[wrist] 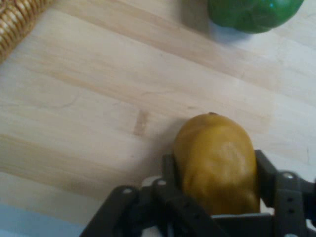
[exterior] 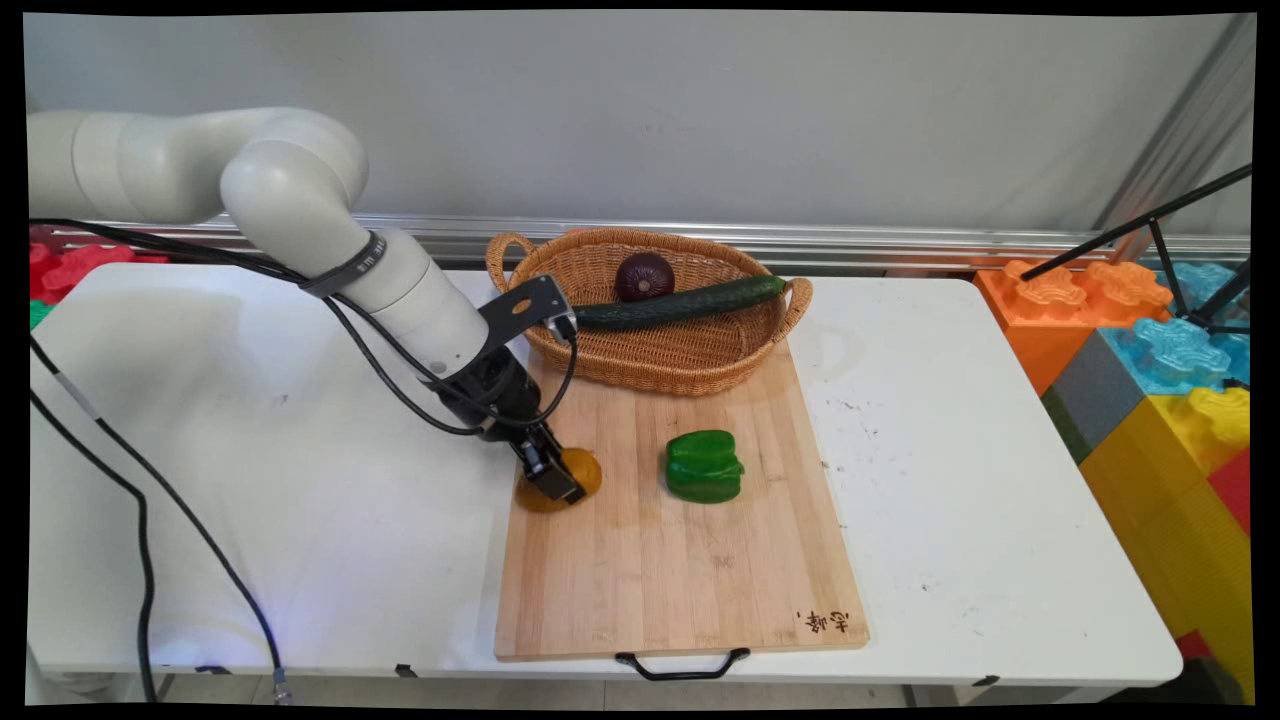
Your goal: Place the picked object in the vegetable basket
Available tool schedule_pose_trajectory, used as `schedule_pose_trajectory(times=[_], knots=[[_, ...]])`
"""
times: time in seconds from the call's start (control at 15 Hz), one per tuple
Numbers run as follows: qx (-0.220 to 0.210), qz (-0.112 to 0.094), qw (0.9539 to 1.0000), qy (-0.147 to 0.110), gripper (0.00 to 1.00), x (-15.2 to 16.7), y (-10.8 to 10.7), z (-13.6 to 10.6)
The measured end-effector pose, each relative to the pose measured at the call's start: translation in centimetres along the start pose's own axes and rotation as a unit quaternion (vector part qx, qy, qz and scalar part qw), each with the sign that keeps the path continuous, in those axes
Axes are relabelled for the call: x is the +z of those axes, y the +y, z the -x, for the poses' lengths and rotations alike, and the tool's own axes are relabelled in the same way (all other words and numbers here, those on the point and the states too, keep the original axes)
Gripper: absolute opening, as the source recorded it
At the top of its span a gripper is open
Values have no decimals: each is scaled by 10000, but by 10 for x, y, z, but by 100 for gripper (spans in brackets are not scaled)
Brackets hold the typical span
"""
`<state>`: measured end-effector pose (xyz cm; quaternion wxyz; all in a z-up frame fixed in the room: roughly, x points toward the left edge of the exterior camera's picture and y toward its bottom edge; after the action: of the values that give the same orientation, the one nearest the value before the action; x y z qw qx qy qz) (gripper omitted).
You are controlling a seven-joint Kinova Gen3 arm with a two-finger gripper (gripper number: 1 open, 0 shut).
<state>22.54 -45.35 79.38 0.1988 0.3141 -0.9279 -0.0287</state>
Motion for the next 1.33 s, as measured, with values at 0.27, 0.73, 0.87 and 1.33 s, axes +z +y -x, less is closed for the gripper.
schedule_pose_trajectory(times=[0.27,0.73,0.87,1.33], knots=[[-5,13,10000,87,0,-13,2,-3],[-87,-172,9927,1187,0,-57,2,-44],[-126,-267,9870,1580,0,-67,-2,-59],[-98,-669,9765,2044,0,-38,-38,-97]])
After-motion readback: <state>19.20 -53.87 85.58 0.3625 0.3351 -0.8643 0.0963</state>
